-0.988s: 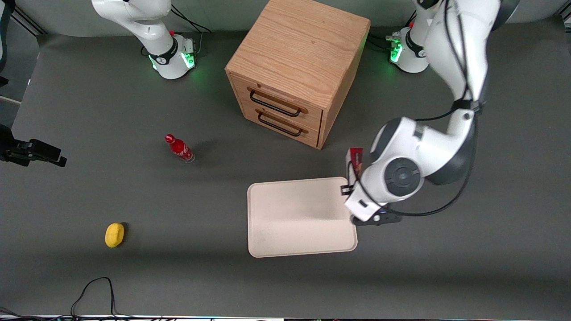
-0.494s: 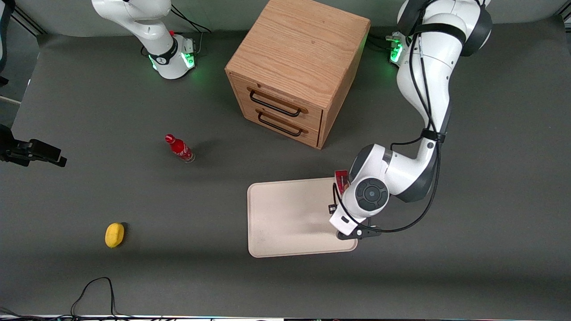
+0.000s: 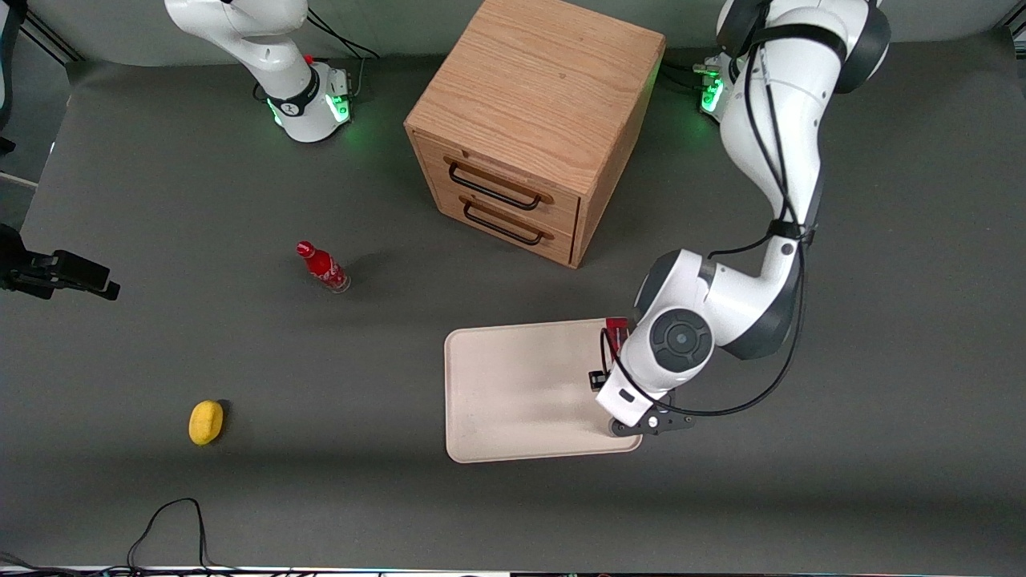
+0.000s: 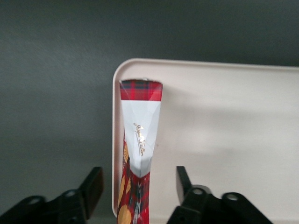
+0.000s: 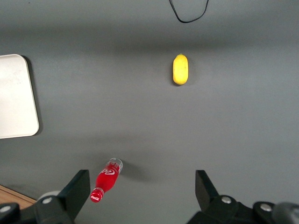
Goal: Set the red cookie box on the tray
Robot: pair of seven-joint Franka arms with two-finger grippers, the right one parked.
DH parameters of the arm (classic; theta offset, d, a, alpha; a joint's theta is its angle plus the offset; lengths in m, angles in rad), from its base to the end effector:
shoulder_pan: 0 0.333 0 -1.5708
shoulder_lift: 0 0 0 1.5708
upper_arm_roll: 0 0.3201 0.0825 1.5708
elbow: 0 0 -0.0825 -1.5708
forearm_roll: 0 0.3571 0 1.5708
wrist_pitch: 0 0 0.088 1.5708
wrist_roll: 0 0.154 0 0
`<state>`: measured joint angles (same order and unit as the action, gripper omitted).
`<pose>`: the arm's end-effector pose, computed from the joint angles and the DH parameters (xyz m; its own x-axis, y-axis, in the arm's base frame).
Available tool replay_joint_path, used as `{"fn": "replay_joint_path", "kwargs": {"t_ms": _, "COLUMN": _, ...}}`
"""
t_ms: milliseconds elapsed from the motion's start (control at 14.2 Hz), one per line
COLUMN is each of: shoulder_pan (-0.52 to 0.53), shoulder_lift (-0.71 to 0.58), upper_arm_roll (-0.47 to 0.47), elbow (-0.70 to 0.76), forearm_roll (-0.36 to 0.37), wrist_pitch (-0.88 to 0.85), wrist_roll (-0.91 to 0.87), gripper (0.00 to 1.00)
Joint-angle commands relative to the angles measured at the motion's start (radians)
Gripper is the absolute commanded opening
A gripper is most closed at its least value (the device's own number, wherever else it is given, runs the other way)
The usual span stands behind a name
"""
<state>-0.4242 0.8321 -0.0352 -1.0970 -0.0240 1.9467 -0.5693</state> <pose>0.6710 -0.3267 0.2875 0.9915 0.1296 -0.0113 0.1300 -0.9902 0.0503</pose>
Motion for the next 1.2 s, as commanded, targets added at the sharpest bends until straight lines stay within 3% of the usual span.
{"fn": "replay_joint_path", "kwargs": {"t_ms": 0, "shoulder_pan": 0.073, "shoulder_lift": -0.227, "upper_arm_roll": 0.009, "elbow": -0.196, "forearm_roll": -0.019, "wrist_pitch": -0.020, "wrist_roll": 0.122, "gripper": 1.00}}
{"fn": "replay_joint_path", "kwargs": {"t_ms": 353, "shoulder_pan": 0.257, "shoulder_lift": -0.584, "upper_arm_roll": 0.009, "elbow": -0.495, "forearm_roll": -0.013, "wrist_pitch": -0.092, "wrist_roll": 0.267, "gripper": 1.00}}
{"fn": "replay_joint_path", "kwargs": {"t_ms": 565, "shoulder_pan": 0.367, "shoulder_lift": -0.781, "upper_arm_roll": 0.009, "elbow": -0.650, "forearm_roll": 0.070, "wrist_pitch": -0.107, "wrist_roll": 0.434, "gripper": 1.00}}
{"fn": "replay_joint_path", "kwargs": {"t_ms": 847, "shoulder_pan": 0.439, "shoulder_lift": -0.919, "upper_arm_roll": 0.005, "elbow": -0.711, "forearm_roll": 0.093, "wrist_pitch": -0.152, "wrist_roll": 0.589, "gripper": 1.00}}
{"fn": "replay_joint_path", "kwargs": {"t_ms": 1129, "shoulder_pan": 0.443, "shoulder_lift": -0.946, "upper_arm_roll": 0.005, "elbow": -0.710, "forearm_roll": 0.088, "wrist_pitch": -0.201, "wrist_roll": 0.589, "gripper": 1.00}}
